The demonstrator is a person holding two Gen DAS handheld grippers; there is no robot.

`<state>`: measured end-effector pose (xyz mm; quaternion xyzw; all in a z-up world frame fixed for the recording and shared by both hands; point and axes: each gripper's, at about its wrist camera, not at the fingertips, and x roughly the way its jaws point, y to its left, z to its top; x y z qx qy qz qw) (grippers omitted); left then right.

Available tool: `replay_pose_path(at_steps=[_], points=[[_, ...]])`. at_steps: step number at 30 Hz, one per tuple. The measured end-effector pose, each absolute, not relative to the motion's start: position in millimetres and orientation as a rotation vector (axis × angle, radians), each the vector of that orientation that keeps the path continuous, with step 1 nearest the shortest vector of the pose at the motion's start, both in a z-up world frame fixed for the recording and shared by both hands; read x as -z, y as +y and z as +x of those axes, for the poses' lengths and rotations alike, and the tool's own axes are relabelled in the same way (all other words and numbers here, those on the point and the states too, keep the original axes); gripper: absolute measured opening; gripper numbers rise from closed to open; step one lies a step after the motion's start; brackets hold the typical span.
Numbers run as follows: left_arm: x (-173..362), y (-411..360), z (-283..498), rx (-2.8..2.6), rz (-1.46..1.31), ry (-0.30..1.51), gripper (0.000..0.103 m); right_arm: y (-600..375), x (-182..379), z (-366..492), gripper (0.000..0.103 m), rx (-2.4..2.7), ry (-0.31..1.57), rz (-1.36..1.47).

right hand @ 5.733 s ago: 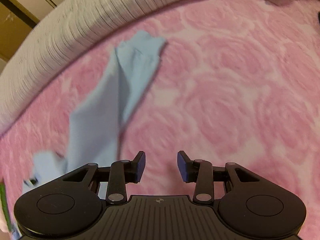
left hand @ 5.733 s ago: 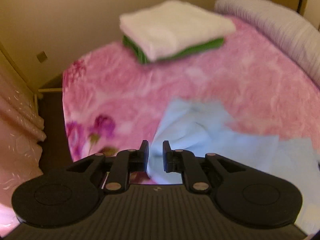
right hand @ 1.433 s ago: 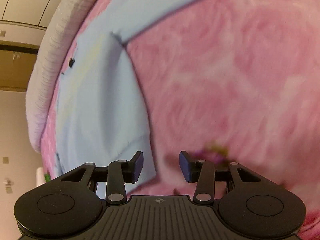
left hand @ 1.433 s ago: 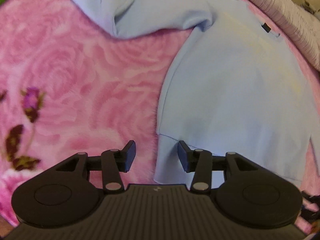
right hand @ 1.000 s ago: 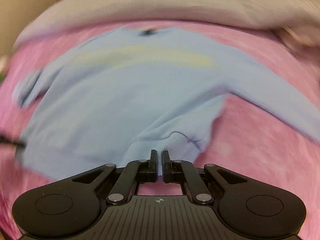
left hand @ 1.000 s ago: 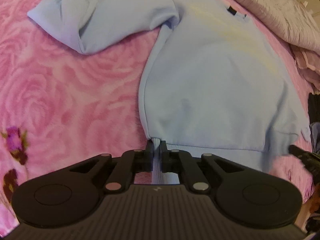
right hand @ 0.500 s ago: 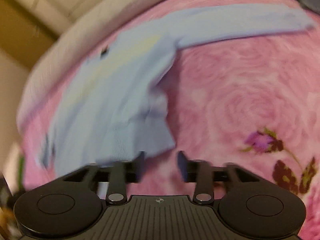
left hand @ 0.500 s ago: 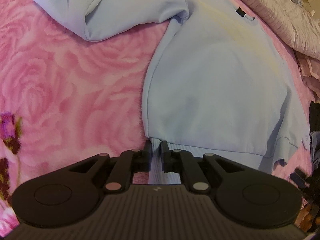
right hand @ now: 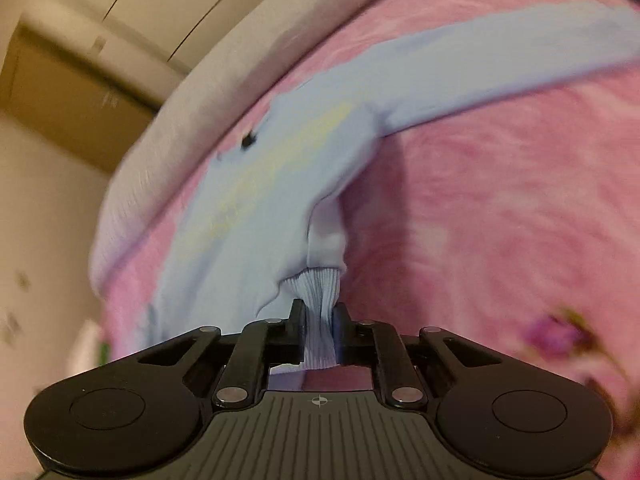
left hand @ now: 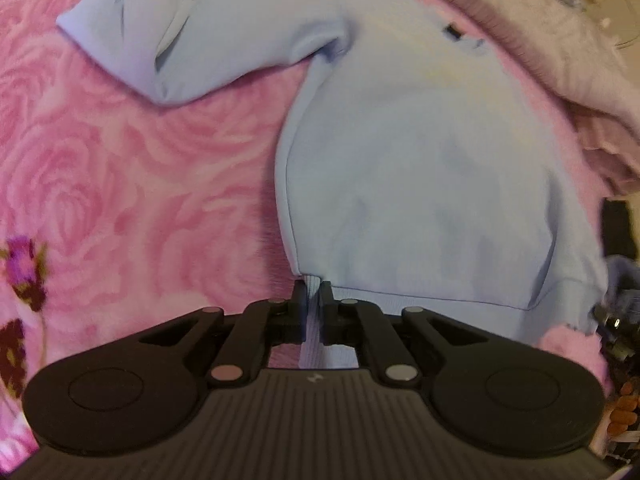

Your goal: Fold clothes

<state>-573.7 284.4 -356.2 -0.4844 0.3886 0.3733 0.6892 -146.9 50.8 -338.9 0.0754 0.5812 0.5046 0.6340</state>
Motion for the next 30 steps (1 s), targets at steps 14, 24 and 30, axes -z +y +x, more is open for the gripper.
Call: replay_pose_path(at_steps=[14, 24, 30], points=[[368.4, 243.6, -579.1, -0.871, -1.130, 0.860, 0.034, -30.6, 384.4, -98.2, 0.035, -0.844, 1.555, 0.099], [366.6, 234.0, -566.0, -0.832, -1.037, 0.845, 0.004, -1.4, 372.2, -123.6, 0.006, -0.949, 1.460, -0.094], [381.6, 216.3, -559.9, -0.863, -0.990, 0.936, 0.006, -6.8, 389.1, -118.2, 0.010, -0.906, 1.523, -0.122]])
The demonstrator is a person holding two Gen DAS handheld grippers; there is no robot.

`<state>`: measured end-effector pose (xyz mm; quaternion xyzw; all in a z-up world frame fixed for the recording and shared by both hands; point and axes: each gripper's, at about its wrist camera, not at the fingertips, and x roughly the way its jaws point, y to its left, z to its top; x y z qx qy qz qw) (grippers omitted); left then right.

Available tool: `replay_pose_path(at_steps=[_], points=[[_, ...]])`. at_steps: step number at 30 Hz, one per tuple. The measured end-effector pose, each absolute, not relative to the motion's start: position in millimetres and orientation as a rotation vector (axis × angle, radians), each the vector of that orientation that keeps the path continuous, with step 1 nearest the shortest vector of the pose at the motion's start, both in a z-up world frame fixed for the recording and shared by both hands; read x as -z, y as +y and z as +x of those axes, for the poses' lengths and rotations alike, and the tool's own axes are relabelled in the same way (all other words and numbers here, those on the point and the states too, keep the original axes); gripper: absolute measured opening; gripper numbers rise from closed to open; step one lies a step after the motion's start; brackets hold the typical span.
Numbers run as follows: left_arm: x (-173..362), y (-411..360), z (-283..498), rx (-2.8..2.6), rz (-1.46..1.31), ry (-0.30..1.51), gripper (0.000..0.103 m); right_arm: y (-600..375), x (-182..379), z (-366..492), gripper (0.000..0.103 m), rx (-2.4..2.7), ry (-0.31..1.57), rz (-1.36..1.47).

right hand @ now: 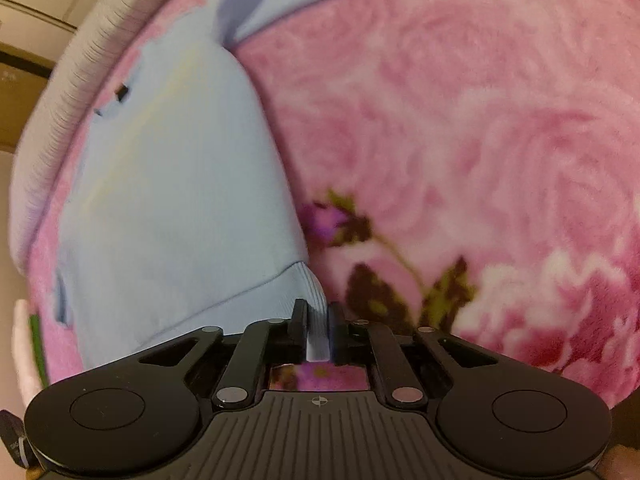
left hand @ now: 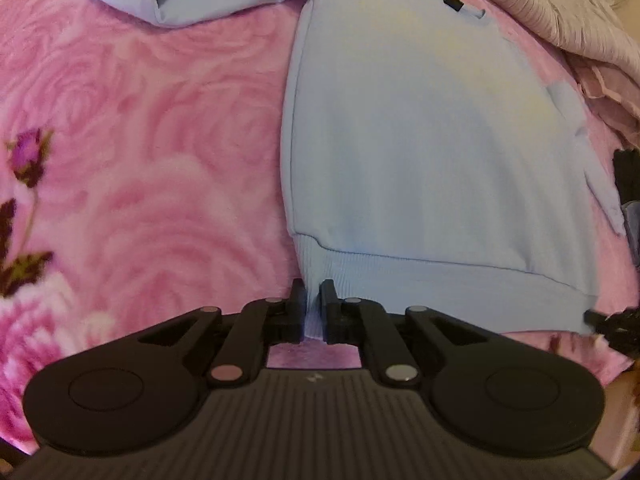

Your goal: Fold clothes

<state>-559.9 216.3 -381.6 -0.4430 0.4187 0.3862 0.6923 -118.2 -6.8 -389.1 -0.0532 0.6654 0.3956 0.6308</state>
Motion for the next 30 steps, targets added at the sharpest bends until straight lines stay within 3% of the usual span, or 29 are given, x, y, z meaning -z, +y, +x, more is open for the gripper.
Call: replay_pose_path(at_steps=[2, 5, 8, 13, 18, 24, 26, 27, 28, 30], points=[[374.9, 217.2, -563.6, -0.850, -0.997, 0.953, 0.016, -0.1, 382.7, -117.8, 0.024, -0.885, 1.512, -0.164], [361.4, 221.2, -576.4, -0.854, -0.979, 1.000, 0.019, 5.1, 370.3, -112.2, 0.036, -0.832, 1.482, -0.185], [347.0, 233.0, -587.9, -0.946, -0.923, 1.009, 0.028, 11.2, 359.6, -99.8, 0.039, -0.722, 1.419, -0.179], [338.3, 294.3, -565.0, -1.119, -0.705, 0.997, 0.035, 47.6, 365.3, -85.2, 0.040, -0.611, 1.415, -0.141], [353.2, 381.7, -532.5, -1.181, -0.507, 1.051, 0.035, 85.7, 362.5, -88.3, 0.041, -0.695, 1.377, -0.173], [385.4, 455.0, -519.8, -1.263, -0.456, 1.122, 0.036, 103.6, 370.1, -85.8, 0.041, -0.671, 1.380, -0.199], [404.0, 473.6, -518.6, -1.292, -0.448, 1.174, 0.035, 102.4, 373.5, -84.2, 0.041, -0.631, 1.389, -0.189], [409.3, 476.3, -519.8, -1.303, -0.440, 1.185, 0.026, 101.8, 376.1, -82.2, 0.041, -0.610, 1.396, -0.181], [410.6, 476.0, -522.4, -1.308, -0.438, 1.172, 0.006, 101.1, 377.7, -81.0, 0.041, -0.595, 1.404, -0.169], [400.2, 470.2, -536.1, -1.338, -0.480, 1.075, 0.005, 100.2, 379.5, -78.9, 0.041, -0.574, 1.414, -0.155]])
